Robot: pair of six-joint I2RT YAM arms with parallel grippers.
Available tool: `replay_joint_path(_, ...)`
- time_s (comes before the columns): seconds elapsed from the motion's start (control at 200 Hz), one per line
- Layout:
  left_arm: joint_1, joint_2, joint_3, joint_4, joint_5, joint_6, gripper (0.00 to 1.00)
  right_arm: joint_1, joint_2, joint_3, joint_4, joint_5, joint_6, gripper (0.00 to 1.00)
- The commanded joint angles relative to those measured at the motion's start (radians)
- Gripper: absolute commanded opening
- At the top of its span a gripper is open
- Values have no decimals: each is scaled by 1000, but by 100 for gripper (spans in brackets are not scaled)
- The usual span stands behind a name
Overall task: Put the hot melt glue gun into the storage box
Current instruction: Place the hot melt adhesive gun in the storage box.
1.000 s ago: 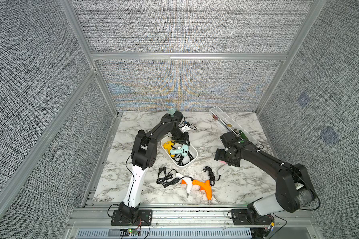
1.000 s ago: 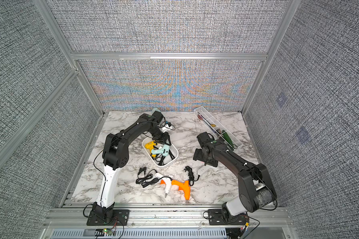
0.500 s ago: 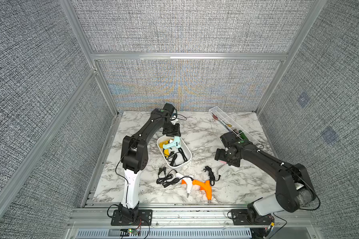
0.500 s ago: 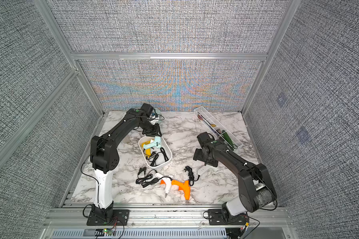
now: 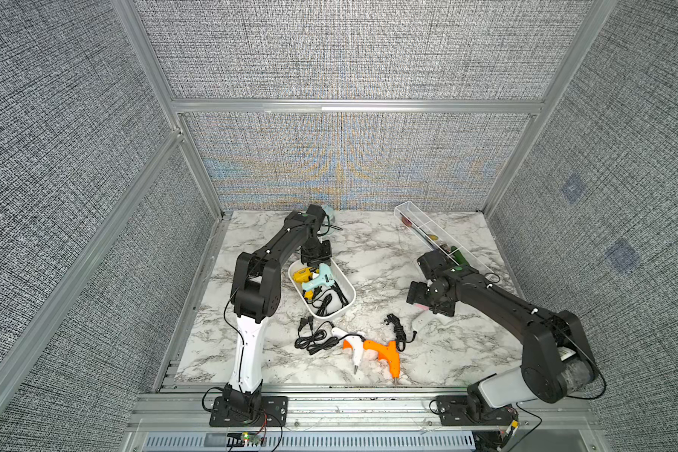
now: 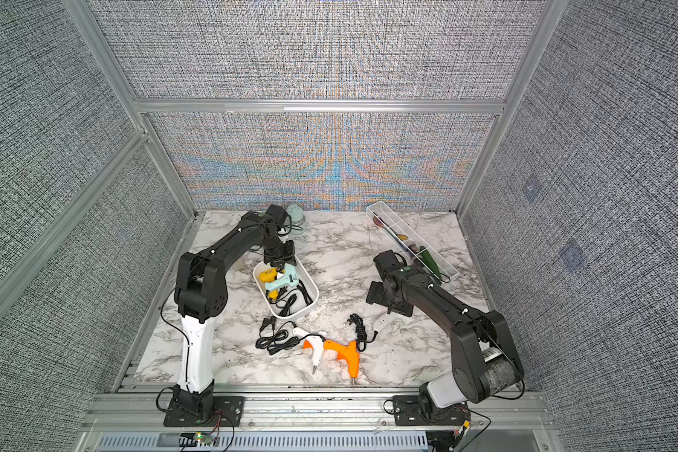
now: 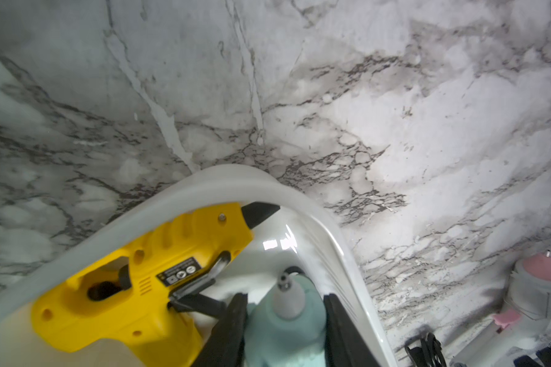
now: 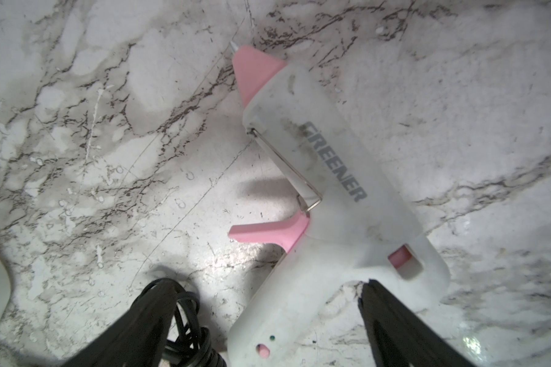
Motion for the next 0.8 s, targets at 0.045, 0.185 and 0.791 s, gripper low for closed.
replay_joint_path(0.045,-2,-13,-58,55,46,-61,14,-1,1,-3,2,4,-6,96)
replay_joint_path(0.185,-2,-41,-125,87,49,-94,15,-2,2,-3,3,3,-5,96)
replay_joint_path(0.791,7,-106,-87,53,-18,-107,99,-2,-16,13,-14,-3,-6,96)
